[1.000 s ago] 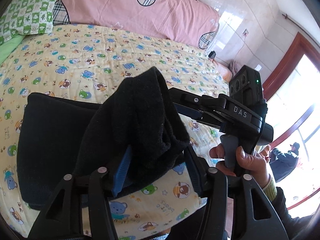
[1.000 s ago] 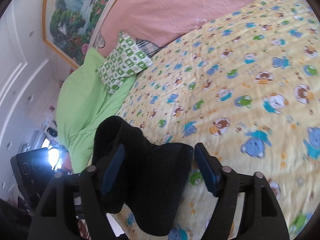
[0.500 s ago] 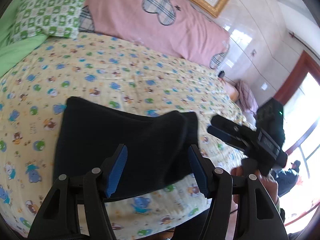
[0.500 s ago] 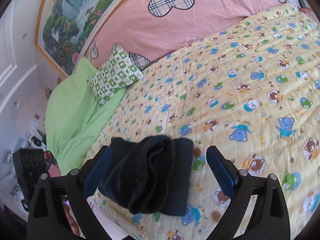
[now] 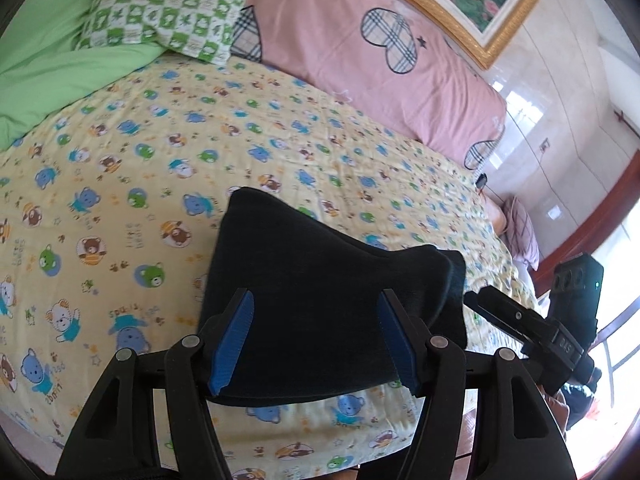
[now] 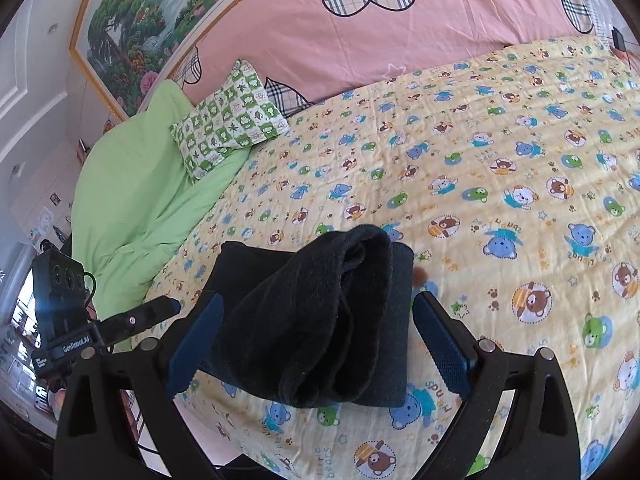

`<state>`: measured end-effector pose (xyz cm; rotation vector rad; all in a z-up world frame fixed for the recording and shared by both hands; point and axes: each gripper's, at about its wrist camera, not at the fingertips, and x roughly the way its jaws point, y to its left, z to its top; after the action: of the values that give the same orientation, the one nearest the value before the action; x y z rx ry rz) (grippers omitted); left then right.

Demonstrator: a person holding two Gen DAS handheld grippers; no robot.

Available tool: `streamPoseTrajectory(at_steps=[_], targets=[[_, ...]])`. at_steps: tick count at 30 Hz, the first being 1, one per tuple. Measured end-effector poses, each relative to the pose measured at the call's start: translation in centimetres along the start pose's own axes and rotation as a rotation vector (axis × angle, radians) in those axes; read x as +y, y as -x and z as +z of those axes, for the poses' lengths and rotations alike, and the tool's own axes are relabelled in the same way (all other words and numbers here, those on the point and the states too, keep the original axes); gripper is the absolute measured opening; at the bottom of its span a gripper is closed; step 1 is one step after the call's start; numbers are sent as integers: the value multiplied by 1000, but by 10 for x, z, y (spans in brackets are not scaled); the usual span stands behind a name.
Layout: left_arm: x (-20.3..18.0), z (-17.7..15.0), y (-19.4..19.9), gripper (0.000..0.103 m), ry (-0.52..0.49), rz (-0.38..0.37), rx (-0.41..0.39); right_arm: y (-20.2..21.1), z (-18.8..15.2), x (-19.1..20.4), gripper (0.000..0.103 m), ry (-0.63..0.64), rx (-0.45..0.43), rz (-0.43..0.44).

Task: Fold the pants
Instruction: 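Open both grippers and release the folded black pants onto the quilt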

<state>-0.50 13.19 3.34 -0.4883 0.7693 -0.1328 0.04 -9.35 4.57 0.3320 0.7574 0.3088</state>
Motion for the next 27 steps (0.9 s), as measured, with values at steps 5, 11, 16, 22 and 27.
streamPoseTrajectory(at_steps=[5,11,16,22,27], targets=[[11,0,-1,65,20,17,6,-1,-6,-3,96,-16,10,-14],[19,0,-9,65,47,21,26,-6,-11,-5,96,-25,29,-23],[22,1,-16,65,51,24,38,-12,-15,-7,96,-29,47,-29],[24,5,-27,68,44,48,52,-19,-20,-19,96,-71,65,-30],[25,9,-41,70,30,60,70,-22,-22,-23,96,-86,71,-33]])
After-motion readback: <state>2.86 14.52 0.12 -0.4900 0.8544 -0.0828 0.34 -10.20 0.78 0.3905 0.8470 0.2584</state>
